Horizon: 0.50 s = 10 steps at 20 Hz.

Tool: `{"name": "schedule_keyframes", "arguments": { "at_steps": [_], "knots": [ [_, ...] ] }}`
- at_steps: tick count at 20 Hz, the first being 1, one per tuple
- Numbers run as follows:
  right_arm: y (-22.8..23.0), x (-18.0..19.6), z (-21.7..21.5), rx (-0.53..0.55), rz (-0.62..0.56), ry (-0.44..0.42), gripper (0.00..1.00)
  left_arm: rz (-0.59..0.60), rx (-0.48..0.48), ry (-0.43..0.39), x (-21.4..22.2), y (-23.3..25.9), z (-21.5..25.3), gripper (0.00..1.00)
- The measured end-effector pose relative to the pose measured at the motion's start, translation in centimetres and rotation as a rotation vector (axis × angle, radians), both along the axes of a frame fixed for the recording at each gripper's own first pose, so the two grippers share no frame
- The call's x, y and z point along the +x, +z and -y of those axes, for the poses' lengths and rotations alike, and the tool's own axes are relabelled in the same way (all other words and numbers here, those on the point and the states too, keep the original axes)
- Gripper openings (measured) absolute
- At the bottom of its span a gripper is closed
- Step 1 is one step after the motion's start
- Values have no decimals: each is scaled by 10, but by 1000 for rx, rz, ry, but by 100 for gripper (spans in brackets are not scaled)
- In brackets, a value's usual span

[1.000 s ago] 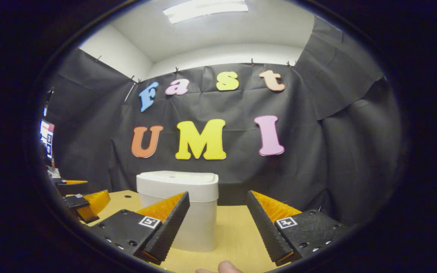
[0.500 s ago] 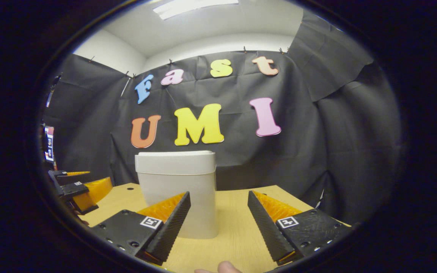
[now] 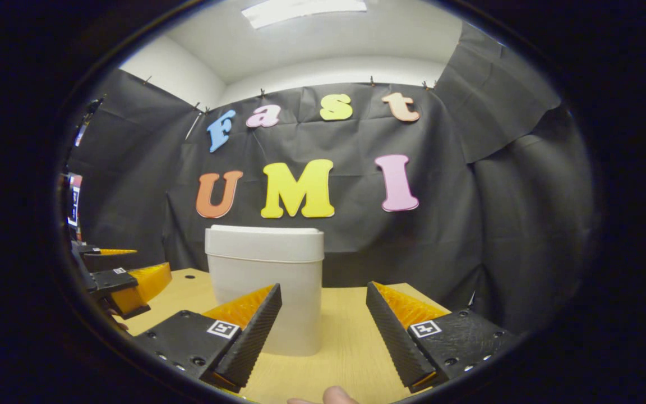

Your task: Press the lid of the desktop garbage bin to open it, pick up the crumpled paper on the desktop and throw it into the bin, then pick up the pop can on the desktop and drop it into the bin, and finally close the garbage bin lid.

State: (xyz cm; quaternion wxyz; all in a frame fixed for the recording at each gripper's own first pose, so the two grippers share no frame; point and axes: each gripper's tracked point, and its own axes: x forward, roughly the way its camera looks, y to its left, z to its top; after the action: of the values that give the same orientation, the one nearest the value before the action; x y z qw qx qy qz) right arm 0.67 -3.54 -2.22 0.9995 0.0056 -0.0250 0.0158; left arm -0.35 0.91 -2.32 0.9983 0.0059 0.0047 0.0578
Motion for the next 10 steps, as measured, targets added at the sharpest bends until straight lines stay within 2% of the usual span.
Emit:
{"name": "schedule_keyframes", "arguments": {
  "at_steps": [10],
  "knots": [
    [-1,-3,5,-16,5,-21,94,-2,3,-4,-3,1,3,100]
  ]
}}
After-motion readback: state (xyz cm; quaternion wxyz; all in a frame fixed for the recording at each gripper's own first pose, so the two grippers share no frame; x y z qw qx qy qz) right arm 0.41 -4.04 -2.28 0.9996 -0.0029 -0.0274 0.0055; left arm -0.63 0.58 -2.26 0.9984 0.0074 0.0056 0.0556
